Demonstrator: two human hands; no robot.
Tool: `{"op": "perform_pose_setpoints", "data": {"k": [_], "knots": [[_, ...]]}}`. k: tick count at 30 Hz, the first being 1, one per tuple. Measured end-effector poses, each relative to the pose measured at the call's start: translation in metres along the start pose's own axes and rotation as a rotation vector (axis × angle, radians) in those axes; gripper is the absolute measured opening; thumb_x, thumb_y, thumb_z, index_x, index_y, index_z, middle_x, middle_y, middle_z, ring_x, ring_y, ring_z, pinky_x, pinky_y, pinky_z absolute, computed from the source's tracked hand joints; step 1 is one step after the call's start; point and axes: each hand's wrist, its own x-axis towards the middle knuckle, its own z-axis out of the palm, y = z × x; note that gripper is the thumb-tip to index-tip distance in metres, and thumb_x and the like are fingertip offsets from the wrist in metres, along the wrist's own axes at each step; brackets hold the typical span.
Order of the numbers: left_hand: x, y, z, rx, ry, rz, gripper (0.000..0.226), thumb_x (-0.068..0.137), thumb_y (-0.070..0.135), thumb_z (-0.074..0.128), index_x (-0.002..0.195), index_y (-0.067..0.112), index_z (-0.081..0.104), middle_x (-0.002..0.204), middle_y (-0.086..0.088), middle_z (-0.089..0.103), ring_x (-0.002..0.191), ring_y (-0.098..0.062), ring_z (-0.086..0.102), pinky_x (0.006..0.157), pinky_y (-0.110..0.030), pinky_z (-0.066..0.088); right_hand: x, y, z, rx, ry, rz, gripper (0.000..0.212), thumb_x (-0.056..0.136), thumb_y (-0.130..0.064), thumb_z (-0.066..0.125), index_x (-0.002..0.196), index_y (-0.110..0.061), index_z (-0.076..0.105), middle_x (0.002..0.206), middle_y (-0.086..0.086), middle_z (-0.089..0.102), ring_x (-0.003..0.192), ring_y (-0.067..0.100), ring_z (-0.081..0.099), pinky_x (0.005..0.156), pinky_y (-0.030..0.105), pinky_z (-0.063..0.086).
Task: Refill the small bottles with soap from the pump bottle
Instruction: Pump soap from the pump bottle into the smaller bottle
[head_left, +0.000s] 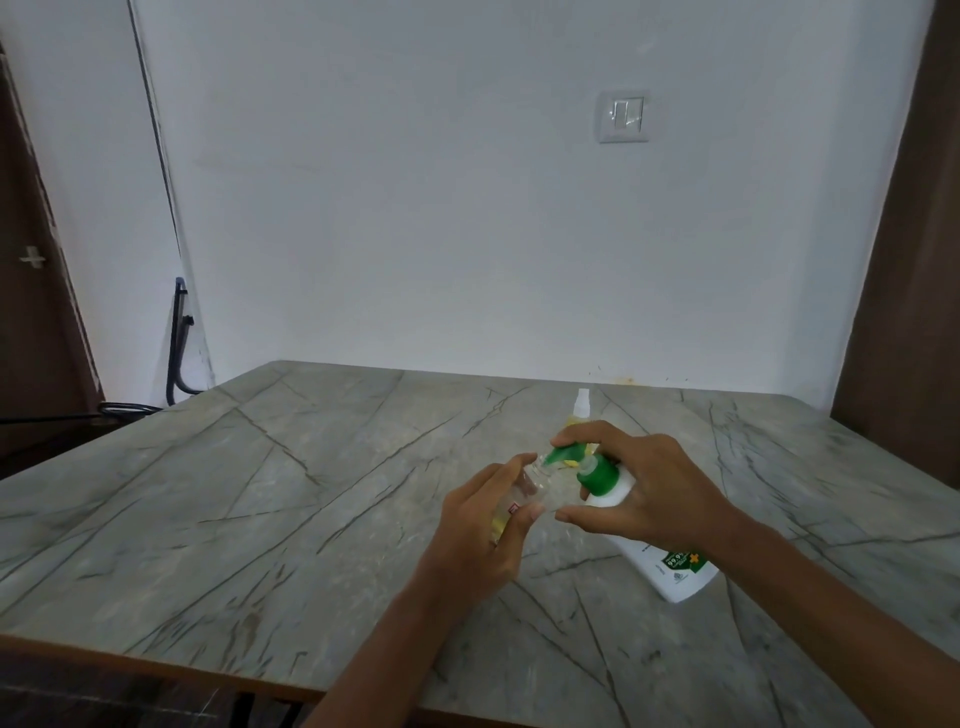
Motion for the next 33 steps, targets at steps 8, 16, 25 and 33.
{"op": "perform_pose_setpoints", "data": {"k": [8,16,25,33], "knots": [[-0.0001,-0.0008,0.0003,-0.008,-0.007,0.011,0.039,0.091,0.018,0.063,0.126,0.000,0.056,0.105,-0.006,0.066,0.093,-0.006,0.062,0.078,-0.014,0.052,-0.0001,-0.0011,-0.0013,0.027,0.020,-0.015,0.060,0.071,-0.064,0.075,0.122,-0.052,0.045,0.096,-0.019,0.069,0.076,0.002,0.066,0.065,0.016,0.054],[-0.0010,-0.0005,0.0011,-0.022,-0.026,0.035,0.038,0.092,0.016,0.063,0.127,0.001,0.055,0.105,-0.006,0.066,0.093,-0.009,0.063,0.077,-0.019,0.053,-0.0001,0.0004,-0.0005,0.112,0.065,-0.024,0.050,0.070,-0.059,0.079,0.111,-0.036,0.060,0.079,-0.014,0.071,0.066,0.007,0.068,0.059,0.028,0.056],[0.0001,0.0001,-0.0008,-0.009,0.018,0.015,0.039,0.092,0.019,0.061,0.127,0.001,0.055,0.106,-0.006,0.066,0.092,-0.007,0.062,0.076,-0.019,0.054,0.0005,-0.0006,0.0001,0.001,-0.005,0.006,0.066,0.069,-0.064,0.077,0.125,-0.050,0.046,0.095,-0.016,0.070,0.075,0.006,0.067,0.067,0.028,0.055],[-0.0005,-0.0001,-0.0019,-0.010,0.009,0.030,0.039,0.092,0.018,0.061,0.126,0.002,0.055,0.103,-0.006,0.066,0.090,-0.009,0.063,0.075,-0.021,0.054,0.0035,-0.0038,-0.0031,0.085,0.011,-0.007,0.059,0.067,-0.058,0.082,0.117,-0.044,0.052,0.078,-0.010,0.071,0.064,0.010,0.066,0.058,0.032,0.054]]}}
